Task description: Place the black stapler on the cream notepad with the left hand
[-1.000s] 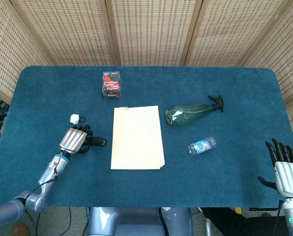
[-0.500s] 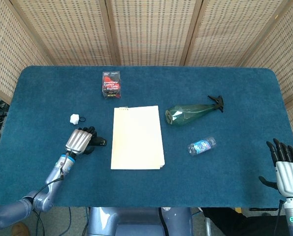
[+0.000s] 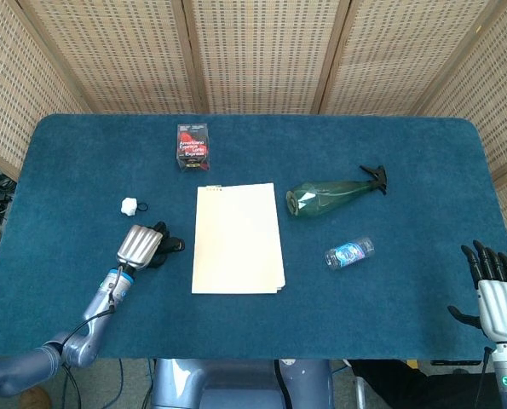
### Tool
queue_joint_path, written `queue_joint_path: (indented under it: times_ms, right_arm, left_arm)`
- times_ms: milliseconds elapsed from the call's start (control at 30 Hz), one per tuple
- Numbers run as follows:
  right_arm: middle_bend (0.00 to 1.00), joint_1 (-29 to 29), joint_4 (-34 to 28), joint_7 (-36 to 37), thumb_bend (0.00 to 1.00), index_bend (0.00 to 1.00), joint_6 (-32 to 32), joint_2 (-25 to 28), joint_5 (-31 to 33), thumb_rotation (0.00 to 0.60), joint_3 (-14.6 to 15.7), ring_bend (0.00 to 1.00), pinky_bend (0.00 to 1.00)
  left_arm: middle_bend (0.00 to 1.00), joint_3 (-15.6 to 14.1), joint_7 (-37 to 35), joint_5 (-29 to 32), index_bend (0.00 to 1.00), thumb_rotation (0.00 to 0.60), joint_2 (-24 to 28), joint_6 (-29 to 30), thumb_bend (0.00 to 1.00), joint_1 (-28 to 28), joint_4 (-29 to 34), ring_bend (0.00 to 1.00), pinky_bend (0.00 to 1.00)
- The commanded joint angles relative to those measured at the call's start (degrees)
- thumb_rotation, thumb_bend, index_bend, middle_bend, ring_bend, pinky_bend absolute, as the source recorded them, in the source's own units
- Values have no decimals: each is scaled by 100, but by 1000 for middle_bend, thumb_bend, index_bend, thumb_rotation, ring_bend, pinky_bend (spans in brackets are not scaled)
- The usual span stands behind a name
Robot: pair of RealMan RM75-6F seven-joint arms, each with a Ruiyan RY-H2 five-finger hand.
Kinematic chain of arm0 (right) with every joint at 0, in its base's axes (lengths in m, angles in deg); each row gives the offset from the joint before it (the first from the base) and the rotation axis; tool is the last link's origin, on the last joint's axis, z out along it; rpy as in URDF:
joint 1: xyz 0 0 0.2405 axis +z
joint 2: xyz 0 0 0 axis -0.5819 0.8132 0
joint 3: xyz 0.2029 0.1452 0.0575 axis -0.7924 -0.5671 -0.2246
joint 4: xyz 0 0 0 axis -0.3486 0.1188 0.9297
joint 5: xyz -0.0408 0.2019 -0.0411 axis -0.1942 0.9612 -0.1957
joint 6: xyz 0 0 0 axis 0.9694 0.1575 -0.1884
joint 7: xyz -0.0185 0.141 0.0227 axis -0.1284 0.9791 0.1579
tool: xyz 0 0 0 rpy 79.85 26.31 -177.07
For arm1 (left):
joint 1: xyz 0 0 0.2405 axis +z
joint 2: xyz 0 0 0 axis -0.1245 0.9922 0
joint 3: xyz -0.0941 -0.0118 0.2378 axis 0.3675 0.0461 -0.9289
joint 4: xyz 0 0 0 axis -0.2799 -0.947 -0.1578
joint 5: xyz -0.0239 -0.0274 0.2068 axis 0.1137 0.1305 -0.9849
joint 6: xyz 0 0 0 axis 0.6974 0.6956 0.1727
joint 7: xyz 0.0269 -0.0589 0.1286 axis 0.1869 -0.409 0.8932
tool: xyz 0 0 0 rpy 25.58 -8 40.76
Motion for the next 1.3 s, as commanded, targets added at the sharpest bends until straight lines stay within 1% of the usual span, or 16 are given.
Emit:
queue_joint_path:
  times_ms: [33, 100, 233, 367, 533, 667, 767, 900, 1100, 1133, 1300]
  right_arm:
    - [0, -6, -6, 11, 0, 0, -12, 6, -8, 600, 2, 0, 0]
    - [0, -11, -11, 27, 0, 0, -18, 12, -9, 600, 3, 0, 0]
    - [0, -14, -33, 70, 0, 0, -35, 35, -11, 600, -10, 0, 0]
    - [0, -15, -48, 110, 0, 0, -34, 54, -8, 600, -16, 0, 0]
    - [0, -9, -30, 169, 0, 0, -6, 73, 37, 600, -37, 0, 0]
    - [0, 5, 3, 199, 0, 0, 39, 71, 87, 600, -52, 0, 0]
    - [0, 20, 31, 196, 0, 0, 76, 57, 113, 600, -55, 0, 0]
    - [0, 47, 72, 184, 0, 0, 127, 31, 177, 600, -81, 0, 0]
    - [0, 63, 150, 232, 0, 0, 205, 25, 324, 600, -131, 0, 0]
    - [0, 72, 178, 249, 0, 0, 239, 20, 350, 600, -133, 0, 0]
    - [0, 100, 211, 300, 0, 0, 301, 20, 392, 600, -151, 0, 0]
  left_arm:
    - [443, 27, -142, -57, 614, 600, 56, 112, 471, 11, 66, 580, 635]
    - [444, 42, -238, -135, 617, 600, 128, 217, 470, 16, 150, 581, 635]
    - [444, 102, -340, -373, 617, 600, 459, 482, 471, -28, 578, 581, 636]
    - [445, 246, -213, -435, 618, 600, 750, 555, 470, -148, 1059, 581, 636]
    - [453, 458, 125, -276, 625, 600, 941, 353, 468, -396, 1594, 583, 636]
    - [467, 576, 342, -110, 639, 600, 839, -8, 467, -712, 1766, 593, 636]
    - [467, 657, 423, 9, 638, 600, 639, -192, 466, -918, 1687, 593, 636]
    - [467, 740, 627, 175, 638, 600, 194, -418, 464, -1249, 1350, 593, 635]
    - [467, 692, 948, 358, 638, 600, -324, -651, 458, -1560, 813, 593, 635]
    - [467, 682, 993, 388, 638, 600, -479, -658, 457, -1626, 606, 593, 634]
    - [467, 665, 810, 427, 635, 600, -890, -671, 454, -1760, 81, 593, 633]
